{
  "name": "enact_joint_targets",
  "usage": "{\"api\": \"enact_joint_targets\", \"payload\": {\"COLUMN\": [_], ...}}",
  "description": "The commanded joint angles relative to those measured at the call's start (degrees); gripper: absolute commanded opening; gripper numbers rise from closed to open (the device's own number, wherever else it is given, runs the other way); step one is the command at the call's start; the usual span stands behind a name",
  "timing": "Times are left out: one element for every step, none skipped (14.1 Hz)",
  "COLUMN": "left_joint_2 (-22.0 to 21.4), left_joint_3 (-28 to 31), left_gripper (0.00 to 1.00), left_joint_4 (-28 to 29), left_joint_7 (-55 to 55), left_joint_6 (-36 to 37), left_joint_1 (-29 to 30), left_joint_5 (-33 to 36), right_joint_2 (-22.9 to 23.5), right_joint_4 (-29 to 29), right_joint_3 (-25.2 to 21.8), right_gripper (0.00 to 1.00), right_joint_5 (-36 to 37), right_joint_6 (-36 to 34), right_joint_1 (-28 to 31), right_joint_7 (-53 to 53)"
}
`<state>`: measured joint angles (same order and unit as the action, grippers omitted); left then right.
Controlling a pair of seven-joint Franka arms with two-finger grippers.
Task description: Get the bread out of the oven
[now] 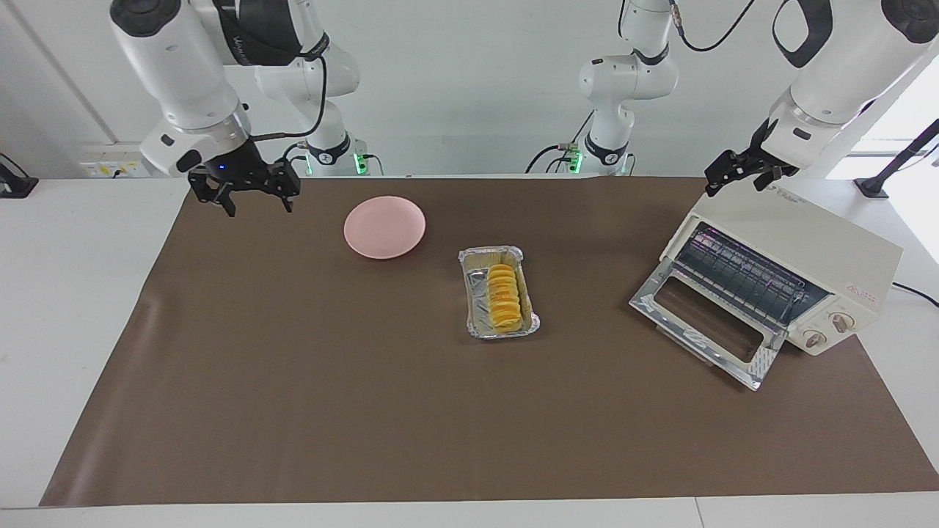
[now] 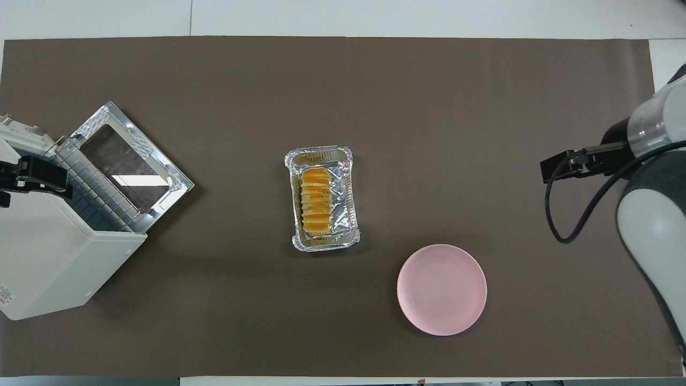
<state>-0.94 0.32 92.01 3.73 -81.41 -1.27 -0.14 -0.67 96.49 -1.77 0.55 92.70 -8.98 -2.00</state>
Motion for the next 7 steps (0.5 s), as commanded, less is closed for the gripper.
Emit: {"api": "enact_joint_targets", "payload": {"left_joint_2": [-1.2,-1.2,-1.2,-1.2,-1.2,-1.2,-1.2], "left_joint_3": [0.3,0.3,0.4,0.3,0.4,0.3,0.4], "left_gripper": [1.0,1.0,1.0,1.0,1.0,1.0,1.0], "left_joint_4": [1.0,1.0,1.0,1.0,1.0,1.0,1.1], "left_joint_7": [0.2,0.2,0.2,0.2,0.2,0.2,0.2], "left_joint_6": [-0.7,-0.7,-0.7,-0.7,-0.7,-0.7,-0.7], "left_joint_1": [-0.2,-0.2,-0.2,-0.2,-0.2,-0.2,-0.2], "left_joint_5": [-0.5,-0.5,-0.5,-0.5,-0.5,-0.5,-0.5], "right_joint_2": [2.2,3.9,5.5,7.3,9.1,10.9,13.0], "right_joint_4": [2.3,2.3,2.3,2.3,2.3,2.3,2.3], "right_joint_3": [0.4,0.4,0.4,0.4,0.4,0.4,0.4], "right_gripper": [1.0,1.0,1.0,1.0,1.0,1.0,1.0], "right_joint_5": [-3.1,-4.1,-4.2,-4.2,-4.2,-4.2,-4.2], "right_joint_6": [5.5,8.2,10.7,13.9,17.0,19.8,22.9], "right_joint_1": [-4.6,-6.4,-9.1,-11.9,-14.3,-16.2,-17.5], "right_joint_7": [-6.5,-8.5,-10.4,-13.6,-17.2,-19.6,-20.8]}}
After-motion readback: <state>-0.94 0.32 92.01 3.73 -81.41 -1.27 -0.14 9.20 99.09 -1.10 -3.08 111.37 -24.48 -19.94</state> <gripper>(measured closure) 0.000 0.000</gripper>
